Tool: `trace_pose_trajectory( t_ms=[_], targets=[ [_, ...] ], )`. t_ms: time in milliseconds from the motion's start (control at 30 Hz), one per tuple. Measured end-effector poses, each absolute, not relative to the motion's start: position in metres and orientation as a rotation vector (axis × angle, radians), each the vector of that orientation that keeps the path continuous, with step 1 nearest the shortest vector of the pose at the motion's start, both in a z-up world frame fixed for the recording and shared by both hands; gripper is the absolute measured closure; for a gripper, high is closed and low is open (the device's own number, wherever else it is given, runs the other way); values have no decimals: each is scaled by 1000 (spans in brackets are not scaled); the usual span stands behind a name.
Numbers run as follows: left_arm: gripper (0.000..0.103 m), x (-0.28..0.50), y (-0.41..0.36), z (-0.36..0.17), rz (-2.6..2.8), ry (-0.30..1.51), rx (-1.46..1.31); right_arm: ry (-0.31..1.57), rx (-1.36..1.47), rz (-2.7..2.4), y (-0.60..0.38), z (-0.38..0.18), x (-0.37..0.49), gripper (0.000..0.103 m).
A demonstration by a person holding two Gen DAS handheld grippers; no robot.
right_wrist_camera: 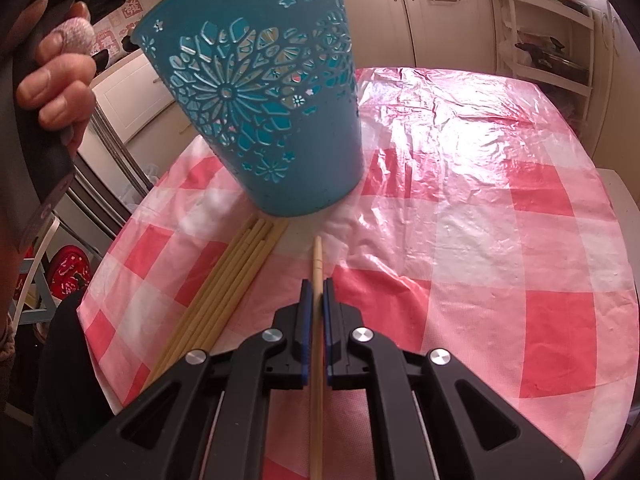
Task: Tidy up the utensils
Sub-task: 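Lift the left tool's chopstick into the basket while the right tool holds its chopstick, then lift the chopstick with the right tool and drop it into the basket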
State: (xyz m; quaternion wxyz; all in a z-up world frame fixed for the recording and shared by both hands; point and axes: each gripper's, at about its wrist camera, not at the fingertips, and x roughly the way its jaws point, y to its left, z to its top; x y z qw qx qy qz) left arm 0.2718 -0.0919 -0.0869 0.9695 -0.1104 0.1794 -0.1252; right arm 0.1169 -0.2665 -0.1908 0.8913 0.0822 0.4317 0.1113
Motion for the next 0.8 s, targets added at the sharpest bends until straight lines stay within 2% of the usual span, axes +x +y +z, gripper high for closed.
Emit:
trace_pose_trajectory(
  t_ms=[167, 267, 333, 400, 500, 633, 800],
  targets=[
    [97, 265, -91, -93, -255, 406, -162, 897, 177, 239, -267, -191, 117, 96],
    [88, 256, -81, -92, -248, 428, -155, 901, 188, 248, -268, -191, 117, 95],
    [67, 248, -67, -89, -227, 431, -165, 906, 195, 255, -270, -190, 118, 93],
    [54, 234, -50, -86, -192, 429, -180, 911, 191, 262, -269, -189, 117, 90],
    [47, 212, -26, -86, -183, 430, -181, 917, 176, 263, -265, -188, 118, 85],
    [39, 186, 0, -96, -167, 460, -195, 929, 148, 244, -258, -187, 123, 85],
    [36, 164, 18, -118, -152, 553, -190, 958, -18, 186, -241, -186, 125, 96]
  ],
)
